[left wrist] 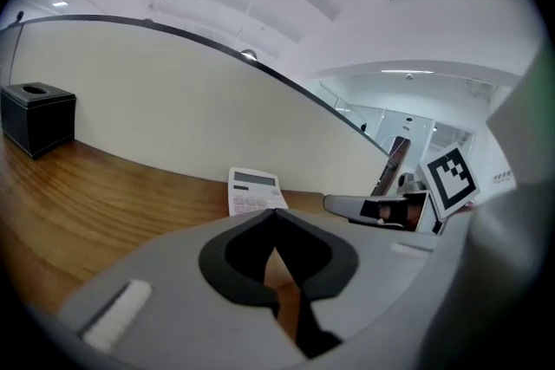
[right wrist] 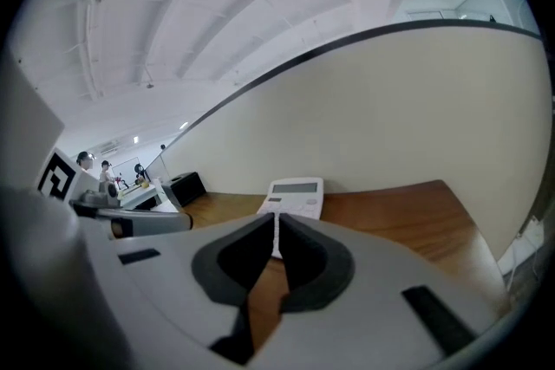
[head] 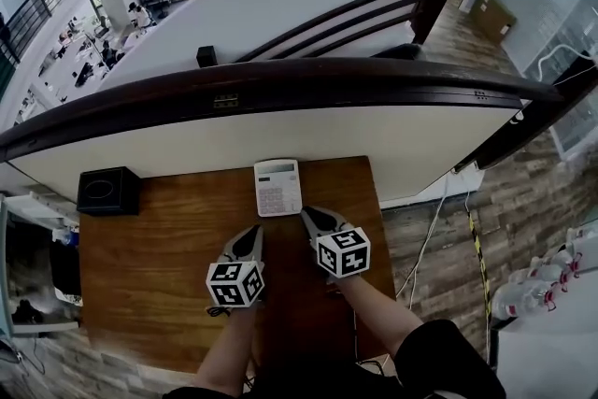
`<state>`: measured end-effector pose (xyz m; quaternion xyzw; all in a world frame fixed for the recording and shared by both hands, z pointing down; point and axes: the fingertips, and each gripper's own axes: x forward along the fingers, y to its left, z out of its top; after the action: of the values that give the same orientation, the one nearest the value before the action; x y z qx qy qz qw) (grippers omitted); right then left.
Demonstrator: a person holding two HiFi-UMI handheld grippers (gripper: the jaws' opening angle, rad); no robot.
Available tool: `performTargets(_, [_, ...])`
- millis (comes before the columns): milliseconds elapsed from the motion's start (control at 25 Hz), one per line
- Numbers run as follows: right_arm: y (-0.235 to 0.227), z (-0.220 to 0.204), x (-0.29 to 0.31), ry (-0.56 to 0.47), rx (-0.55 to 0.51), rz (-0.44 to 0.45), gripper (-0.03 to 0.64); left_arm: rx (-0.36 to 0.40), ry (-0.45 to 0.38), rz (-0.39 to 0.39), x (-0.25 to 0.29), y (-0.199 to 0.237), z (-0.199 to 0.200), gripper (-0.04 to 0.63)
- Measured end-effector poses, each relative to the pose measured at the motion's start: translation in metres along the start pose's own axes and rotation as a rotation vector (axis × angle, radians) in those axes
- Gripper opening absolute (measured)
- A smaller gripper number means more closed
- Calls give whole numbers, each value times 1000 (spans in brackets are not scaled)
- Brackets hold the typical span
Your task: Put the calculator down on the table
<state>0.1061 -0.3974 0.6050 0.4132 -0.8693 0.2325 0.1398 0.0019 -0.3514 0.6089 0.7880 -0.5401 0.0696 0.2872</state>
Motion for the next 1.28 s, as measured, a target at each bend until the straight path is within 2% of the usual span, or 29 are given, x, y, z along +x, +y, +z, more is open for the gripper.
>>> performTargets(120, [13, -10, -18, -4, 25, -14, 26, 24, 4, -11, -22, -5, -6, 11])
performTargets(600, [77, -62, -87, 5, 46, -29, 24, 20, 12, -5, -109, -15, -46, 11])
performTargets(1280, [154, -103, -173, -30, 35, -55, 23, 45, 16, -58, -211, -45, -88, 11])
